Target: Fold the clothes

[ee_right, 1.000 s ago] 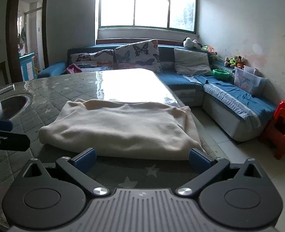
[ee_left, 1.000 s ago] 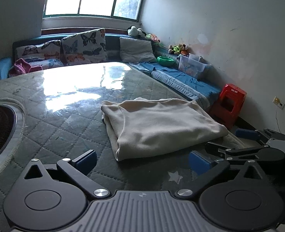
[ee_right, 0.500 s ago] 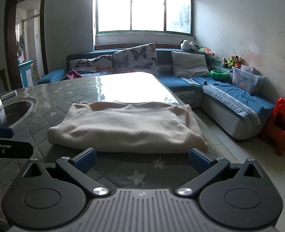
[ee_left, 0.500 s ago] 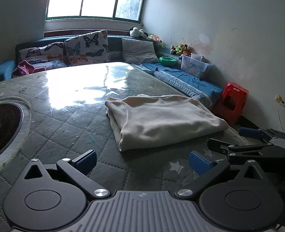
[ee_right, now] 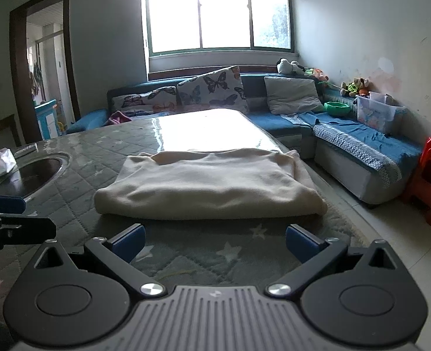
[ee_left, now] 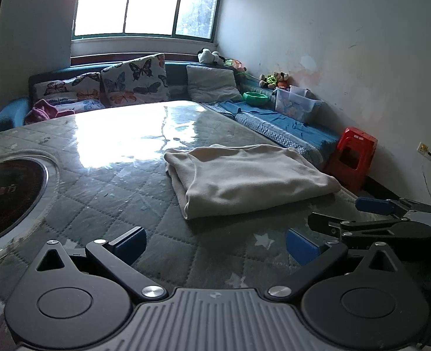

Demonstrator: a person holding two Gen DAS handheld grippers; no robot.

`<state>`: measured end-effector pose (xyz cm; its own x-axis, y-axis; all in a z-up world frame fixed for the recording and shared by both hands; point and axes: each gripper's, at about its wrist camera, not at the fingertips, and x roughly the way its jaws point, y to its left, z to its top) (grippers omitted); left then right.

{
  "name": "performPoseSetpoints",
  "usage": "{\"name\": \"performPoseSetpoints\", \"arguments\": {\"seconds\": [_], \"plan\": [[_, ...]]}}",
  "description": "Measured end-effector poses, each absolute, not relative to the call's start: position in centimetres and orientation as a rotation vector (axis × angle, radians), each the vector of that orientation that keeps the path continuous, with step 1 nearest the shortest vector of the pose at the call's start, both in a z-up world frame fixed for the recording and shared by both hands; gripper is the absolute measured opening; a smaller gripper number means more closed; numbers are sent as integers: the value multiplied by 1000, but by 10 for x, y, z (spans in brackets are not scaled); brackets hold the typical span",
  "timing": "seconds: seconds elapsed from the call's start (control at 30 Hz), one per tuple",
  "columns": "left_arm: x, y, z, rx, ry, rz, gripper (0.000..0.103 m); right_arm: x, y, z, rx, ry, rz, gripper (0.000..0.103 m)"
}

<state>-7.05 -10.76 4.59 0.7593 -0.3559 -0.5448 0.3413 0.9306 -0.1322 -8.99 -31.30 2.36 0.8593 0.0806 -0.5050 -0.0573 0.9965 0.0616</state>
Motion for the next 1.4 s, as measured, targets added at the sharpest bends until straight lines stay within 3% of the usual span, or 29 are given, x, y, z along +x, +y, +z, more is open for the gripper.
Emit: {"name": "performPoseSetpoints", "arguments": {"seconds": [0.5, 1.4], "plan": [[-95, -106, 44, -6, 590, -384, 103, -118, -295, 30, 19, 455, 74, 103], [-70, -111, 39, 54, 579, -384, 103, -96, -303, 22, 46, 544, 37, 103]]}}
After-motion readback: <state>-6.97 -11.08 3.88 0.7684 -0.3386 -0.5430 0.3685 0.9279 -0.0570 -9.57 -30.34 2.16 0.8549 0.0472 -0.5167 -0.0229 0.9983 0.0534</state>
